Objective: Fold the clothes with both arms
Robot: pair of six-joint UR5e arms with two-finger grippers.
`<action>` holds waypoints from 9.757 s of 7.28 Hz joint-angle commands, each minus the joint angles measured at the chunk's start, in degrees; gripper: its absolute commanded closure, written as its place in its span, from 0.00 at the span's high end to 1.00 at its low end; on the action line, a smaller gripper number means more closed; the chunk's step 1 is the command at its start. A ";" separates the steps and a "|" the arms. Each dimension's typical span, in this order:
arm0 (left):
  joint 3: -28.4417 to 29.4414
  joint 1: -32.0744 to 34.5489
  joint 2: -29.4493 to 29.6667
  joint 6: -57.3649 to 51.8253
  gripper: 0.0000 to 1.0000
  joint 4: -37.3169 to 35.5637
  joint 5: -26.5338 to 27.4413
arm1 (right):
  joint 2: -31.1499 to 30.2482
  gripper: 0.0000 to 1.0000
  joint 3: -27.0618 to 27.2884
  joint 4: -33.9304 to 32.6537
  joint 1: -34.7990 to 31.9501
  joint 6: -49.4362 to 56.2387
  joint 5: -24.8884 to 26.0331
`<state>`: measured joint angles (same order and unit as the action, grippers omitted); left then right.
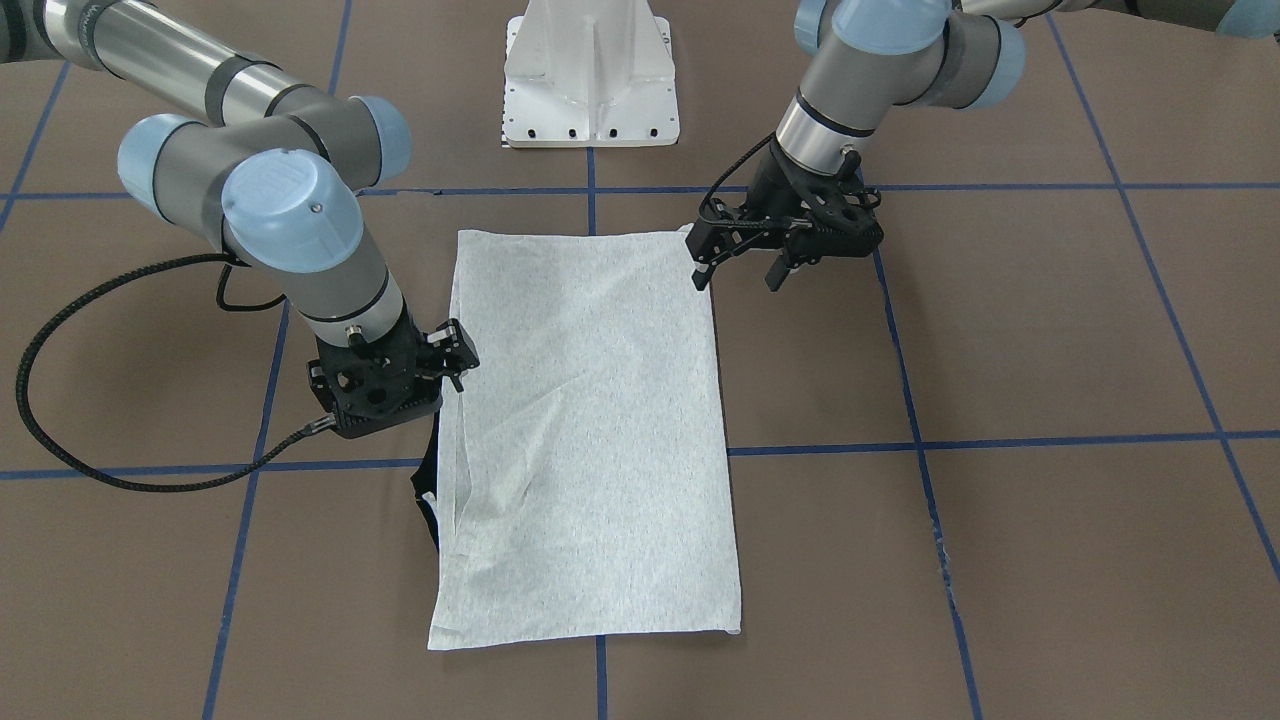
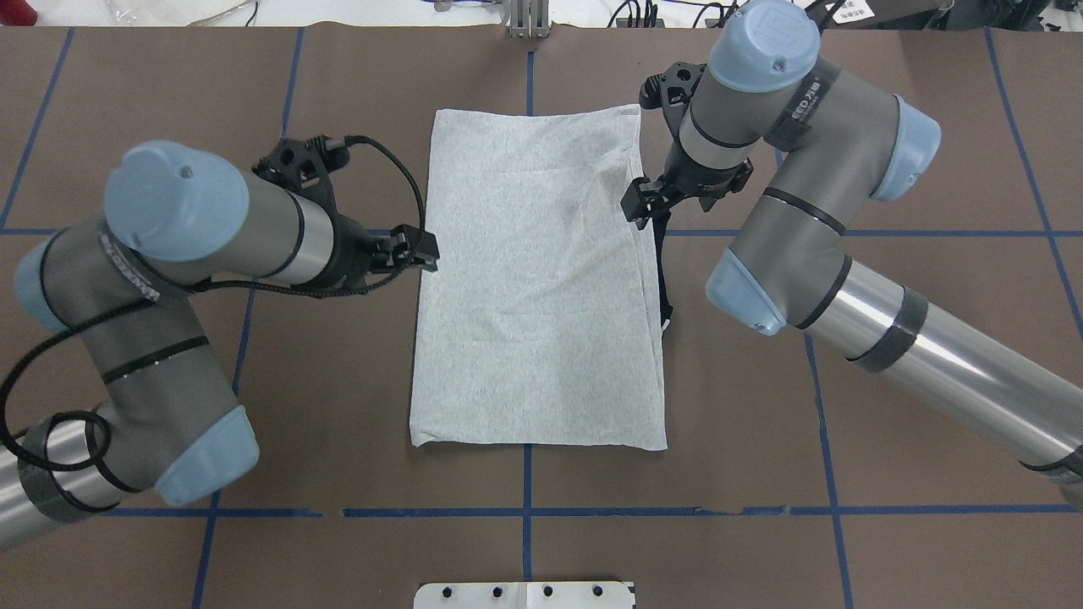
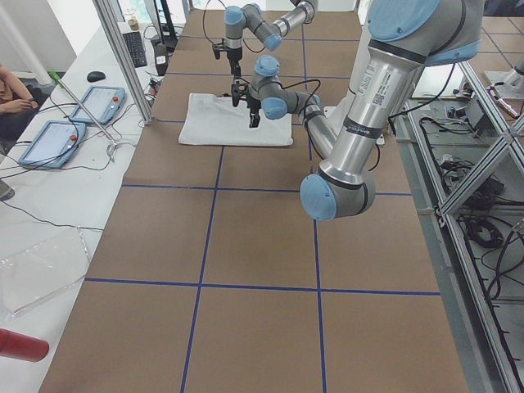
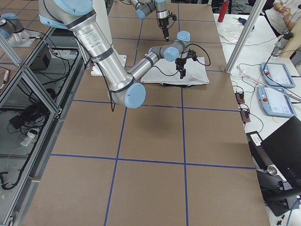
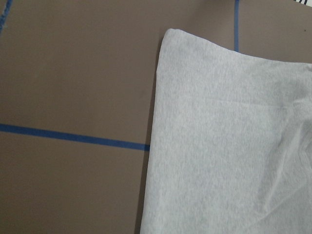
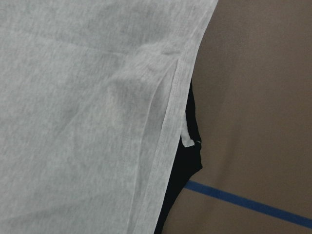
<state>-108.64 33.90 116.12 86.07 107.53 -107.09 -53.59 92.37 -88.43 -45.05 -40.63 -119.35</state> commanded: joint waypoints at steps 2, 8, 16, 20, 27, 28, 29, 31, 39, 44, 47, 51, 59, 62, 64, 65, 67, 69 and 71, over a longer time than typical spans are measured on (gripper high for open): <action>-0.87 -14.44 -1.77 16.64 1.00 0.14 9.06 | -7.12 1.00 13.34 0.01 0.14 -10.14 -5.35; 1.68 -16.68 -3.88 20.19 0.98 -0.03 10.84 | -7.67 1.00 14.60 0.10 2.16 -13.34 -5.54; 4.14 -16.59 -3.09 19.75 0.67 0.14 10.58 | -7.67 1.00 14.51 0.10 2.16 -13.25 -5.10; 4.32 -16.59 -2.83 19.75 0.60 0.14 10.49 | -7.76 1.00 14.51 0.10 2.07 -13.25 -5.10; 0.29 -16.24 -3.00 19.92 0.00 -0.38 10.23 | -8.81 1.00 15.91 0.10 2.77 -18.13 -5.19; -0.42 -16.32 -3.00 20.53 0.00 -0.47 10.23 | -9.16 1.00 17.65 0.10 4.86 -22.17 -4.93; -0.69 -16.50 -2.92 20.63 0.00 -0.47 10.14 | -10.73 1.00 19.93 0.10 7.58 -27.61 -4.58; -0.70 -16.50 -3.00 20.63 0.00 -0.47 9.18 | -10.92 1.00 20.57 0.10 14.60 -43.48 1.98; -1.66 -16.50 -3.00 20.63 0.00 -0.56 9.09 | -11.80 1.00 13.11 0.01 26.94 -69.15 19.24; -1.66 -16.41 -3.00 20.63 0.00 -0.56 9.09 | -10.83 1.00 11.70 0.01 27.38 -69.15 19.24; -1.66 -16.50 -3.00 20.63 0.00 -0.56 9.09 | -10.75 0.37 11.87 0.01 27.30 -69.06 19.16; -1.66 -16.33 -3.09 20.63 0.00 -0.56 9.09 | -9.17 0.00 12.31 -0.07 26.51 -68.71 18.81; -19.21 -24.93 -7.20 28.18 0.00 -12.16 9.26 | -15.92 0.00 32.49 -0.78 28.78 -69.32 11.96; -22.32 -24.42 -6.88 27.92 0.00 -14.80 9.09 | -14.70 0.00 31.22 -0.08 27.23 -68.71 11.86; -19.70 -17.68 -5.13 27.31 0.00 -14.36 9.44 | -9.45 0.00 25.53 0.10 20.04 -66.87 11.95; -14.28 -14.16 -2.15 27.22 0.00 -13.84 9.35 | -8.56 0.00 23.58 1.49 17.39 -66.60 12.04; -7.92 -7.74 -0.54 23.73 0.00 -8.84 9.09 | -7.15 0.00 15.61 9.47 13.43 -65.11 12.12; -4.59 -2.90 0.94 22.30 0.00 -6.56 9.00 | -0.66 0.00 6.72 10.82 10.70 -64.14 12.04; 3.57 -0.25 4.54 22.47 0.00 -2.26 9.09 | 3.99 0.00 -0.22 10.91 7.97 -63.79 10.46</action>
<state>-109.71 31.97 118.76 108.56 102.69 -98.06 -52.61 96.65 -77.69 -35.53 -104.62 -107.98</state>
